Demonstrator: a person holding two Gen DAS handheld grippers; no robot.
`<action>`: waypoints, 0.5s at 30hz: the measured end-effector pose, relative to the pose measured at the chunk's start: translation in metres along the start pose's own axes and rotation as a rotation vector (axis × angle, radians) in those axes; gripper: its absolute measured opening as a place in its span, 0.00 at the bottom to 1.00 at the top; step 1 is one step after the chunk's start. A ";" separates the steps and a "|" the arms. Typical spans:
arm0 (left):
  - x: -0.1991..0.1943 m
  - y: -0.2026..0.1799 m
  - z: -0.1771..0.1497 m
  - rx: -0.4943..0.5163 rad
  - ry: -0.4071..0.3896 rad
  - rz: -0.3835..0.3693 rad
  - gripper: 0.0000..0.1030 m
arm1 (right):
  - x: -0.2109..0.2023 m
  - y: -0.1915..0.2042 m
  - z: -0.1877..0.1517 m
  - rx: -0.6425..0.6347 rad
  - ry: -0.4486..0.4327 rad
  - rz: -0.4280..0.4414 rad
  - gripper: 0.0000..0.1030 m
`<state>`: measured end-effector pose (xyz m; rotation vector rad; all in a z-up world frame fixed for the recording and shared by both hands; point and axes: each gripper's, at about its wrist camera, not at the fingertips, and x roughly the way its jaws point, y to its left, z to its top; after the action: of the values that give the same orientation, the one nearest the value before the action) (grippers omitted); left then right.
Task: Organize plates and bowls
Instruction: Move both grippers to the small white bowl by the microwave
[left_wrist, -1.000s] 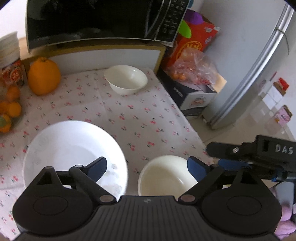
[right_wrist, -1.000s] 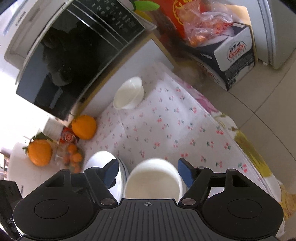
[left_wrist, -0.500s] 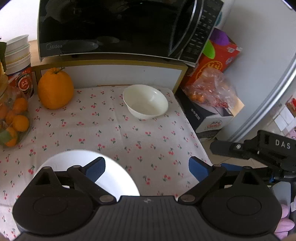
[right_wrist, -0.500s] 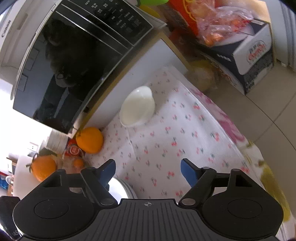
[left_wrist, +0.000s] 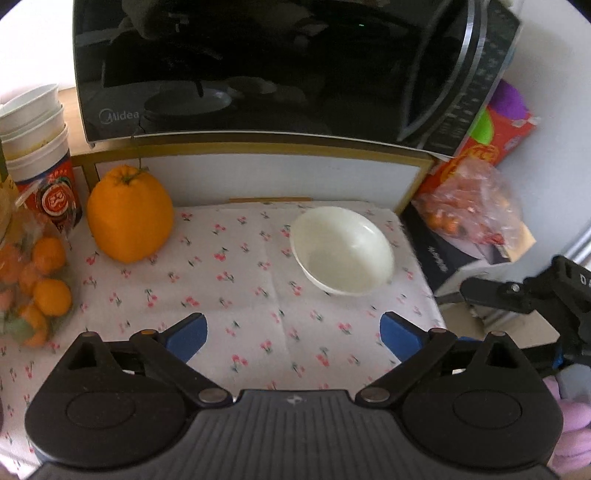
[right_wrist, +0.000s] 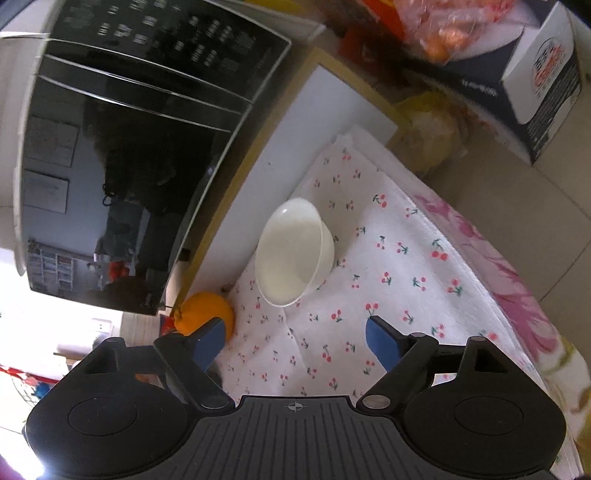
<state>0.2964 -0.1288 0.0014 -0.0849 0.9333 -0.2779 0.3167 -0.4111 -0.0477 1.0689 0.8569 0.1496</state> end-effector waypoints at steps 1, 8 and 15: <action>0.005 0.001 0.003 -0.003 0.001 0.007 0.97 | 0.005 -0.003 0.002 0.003 -0.004 0.010 0.82; 0.041 0.007 0.014 -0.004 -0.029 0.018 0.95 | 0.040 -0.039 0.012 0.108 0.017 0.160 0.83; 0.069 0.023 0.023 -0.083 -0.059 -0.055 0.78 | 0.052 -0.037 0.022 0.099 -0.072 0.209 0.79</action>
<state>0.3580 -0.1270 -0.0427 -0.1943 0.8845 -0.2864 0.3571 -0.4194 -0.1015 1.2493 0.6927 0.2447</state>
